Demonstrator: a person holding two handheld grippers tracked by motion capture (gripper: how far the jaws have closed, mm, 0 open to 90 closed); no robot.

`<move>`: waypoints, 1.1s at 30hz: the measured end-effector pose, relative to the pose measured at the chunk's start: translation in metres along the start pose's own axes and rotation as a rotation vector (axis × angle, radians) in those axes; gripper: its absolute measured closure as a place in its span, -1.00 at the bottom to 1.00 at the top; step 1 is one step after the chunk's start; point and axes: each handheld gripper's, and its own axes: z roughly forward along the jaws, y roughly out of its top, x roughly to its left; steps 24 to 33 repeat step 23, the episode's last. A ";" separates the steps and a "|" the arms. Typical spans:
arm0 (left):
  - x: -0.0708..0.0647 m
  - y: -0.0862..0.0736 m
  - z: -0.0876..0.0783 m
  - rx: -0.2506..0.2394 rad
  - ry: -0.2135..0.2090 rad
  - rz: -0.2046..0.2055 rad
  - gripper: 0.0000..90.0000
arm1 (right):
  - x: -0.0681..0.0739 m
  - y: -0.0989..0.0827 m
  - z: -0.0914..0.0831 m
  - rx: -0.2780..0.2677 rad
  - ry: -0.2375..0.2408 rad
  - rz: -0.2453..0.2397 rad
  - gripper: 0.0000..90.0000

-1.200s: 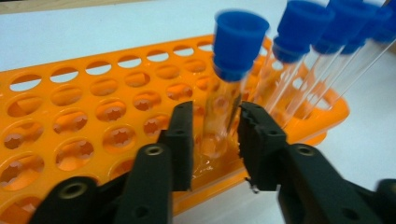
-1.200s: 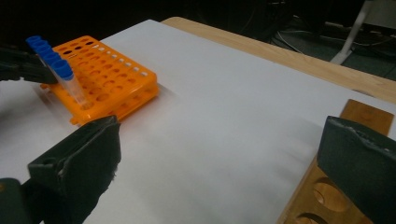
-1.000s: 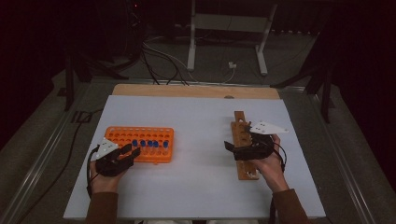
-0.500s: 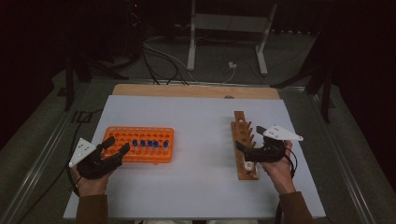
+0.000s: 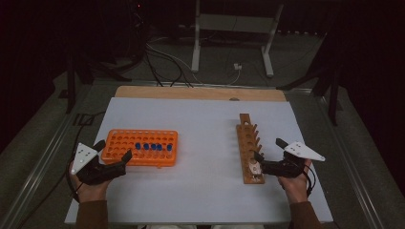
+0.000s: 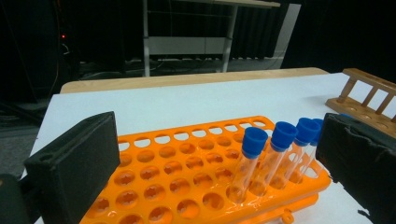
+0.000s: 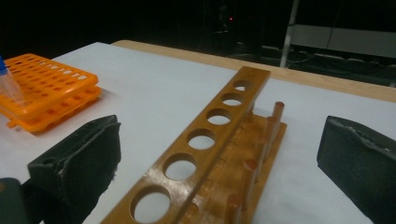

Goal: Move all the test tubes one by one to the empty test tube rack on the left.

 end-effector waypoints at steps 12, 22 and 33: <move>0.004 -0.006 0.004 0.018 0.010 0.004 -0.99 | -0.005 -0.009 -0.013 -0.045 -0.007 0.019 -1.00; 0.002 -0.009 0.008 0.034 0.023 0.005 -0.99 | -0.004 -0.011 -0.014 -0.039 -0.020 0.018 -1.00; 0.002 -0.009 0.009 0.036 0.024 0.007 -0.99 | -0.005 -0.011 -0.015 -0.037 -0.021 0.023 -1.00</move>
